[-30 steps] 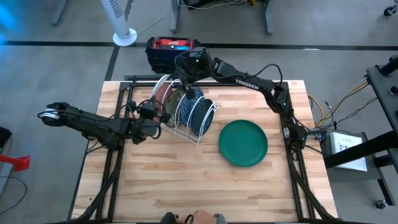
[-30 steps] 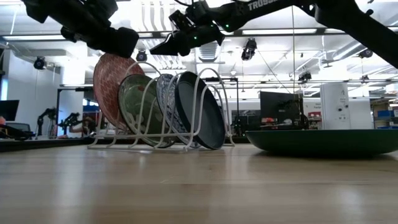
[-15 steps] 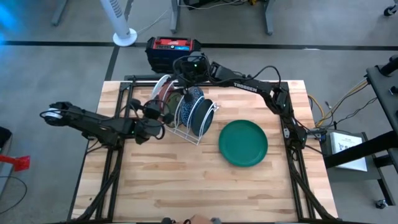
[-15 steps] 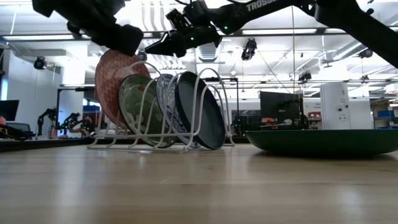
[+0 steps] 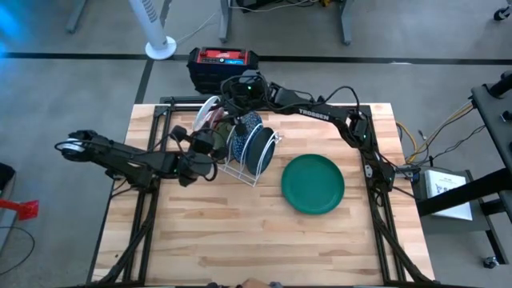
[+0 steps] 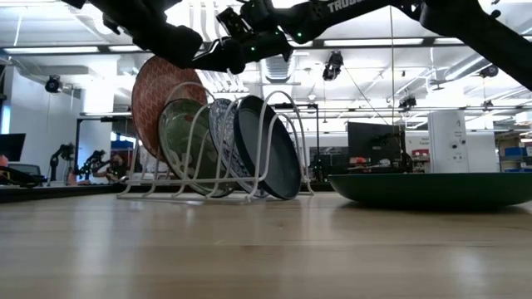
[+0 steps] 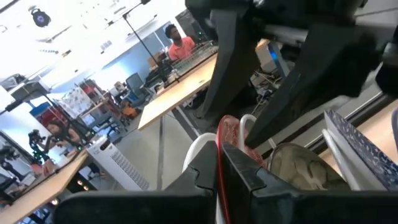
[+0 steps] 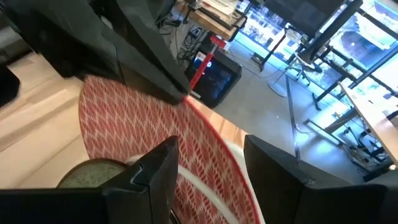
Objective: Sort dishes
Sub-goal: Remove the orange patterned plate from the dish rack
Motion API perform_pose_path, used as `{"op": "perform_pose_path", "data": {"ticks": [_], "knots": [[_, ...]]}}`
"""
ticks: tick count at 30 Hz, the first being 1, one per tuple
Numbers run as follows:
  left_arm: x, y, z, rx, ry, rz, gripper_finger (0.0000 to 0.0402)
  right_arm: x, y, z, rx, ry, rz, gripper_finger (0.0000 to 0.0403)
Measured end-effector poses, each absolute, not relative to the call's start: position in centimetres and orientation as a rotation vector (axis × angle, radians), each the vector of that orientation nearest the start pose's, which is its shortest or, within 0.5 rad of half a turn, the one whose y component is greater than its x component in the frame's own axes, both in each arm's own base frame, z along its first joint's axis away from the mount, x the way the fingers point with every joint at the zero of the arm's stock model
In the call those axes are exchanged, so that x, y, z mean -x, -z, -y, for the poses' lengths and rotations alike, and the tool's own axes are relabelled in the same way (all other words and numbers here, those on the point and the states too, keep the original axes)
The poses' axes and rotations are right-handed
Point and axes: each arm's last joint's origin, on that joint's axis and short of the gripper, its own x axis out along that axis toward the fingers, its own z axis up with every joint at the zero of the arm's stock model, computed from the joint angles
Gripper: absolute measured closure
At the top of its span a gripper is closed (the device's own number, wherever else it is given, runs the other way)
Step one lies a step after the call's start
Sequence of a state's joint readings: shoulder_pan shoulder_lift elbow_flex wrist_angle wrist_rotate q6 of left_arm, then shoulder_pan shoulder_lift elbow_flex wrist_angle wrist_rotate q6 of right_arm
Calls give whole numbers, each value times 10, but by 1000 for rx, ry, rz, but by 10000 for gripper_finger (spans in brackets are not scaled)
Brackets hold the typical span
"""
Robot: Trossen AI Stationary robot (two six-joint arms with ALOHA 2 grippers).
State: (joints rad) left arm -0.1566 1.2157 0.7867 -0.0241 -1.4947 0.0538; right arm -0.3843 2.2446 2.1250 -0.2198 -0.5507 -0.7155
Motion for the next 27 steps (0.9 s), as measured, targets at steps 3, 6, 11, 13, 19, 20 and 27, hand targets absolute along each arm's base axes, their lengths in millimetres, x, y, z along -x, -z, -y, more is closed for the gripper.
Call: {"op": "perform_pose_path", "data": {"ticks": [3, 6, 11, 13, 19, 20, 27], "knots": [[-243, -276, 9, -414, -1304, -373, 401, -491, -309, 182, 557, -261, -225, 228], [-244, -280, 11, -426, -1295, -380, 401, -491, -310, 182, 566, -259, -215, 231], [-245, -283, 12, -440, -1285, -389, 401, -494, -305, 183, 575, -258, -212, 247], [-245, -283, 12, -440, -1283, -389, 401, -495, -305, 183, 592, -258, -203, 257], [-245, -283, 14, -468, -1268, -408, 401, -496, -308, 183, 641, -255, -171, 301], [-245, -283, 14, -469, -1269, -408, 401, -496, -308, 183, 655, -256, -170, 311], [-244, -283, 14, -478, -1264, -416, 401, -497, -305, 178, 746, -280, -170, 388]]}}
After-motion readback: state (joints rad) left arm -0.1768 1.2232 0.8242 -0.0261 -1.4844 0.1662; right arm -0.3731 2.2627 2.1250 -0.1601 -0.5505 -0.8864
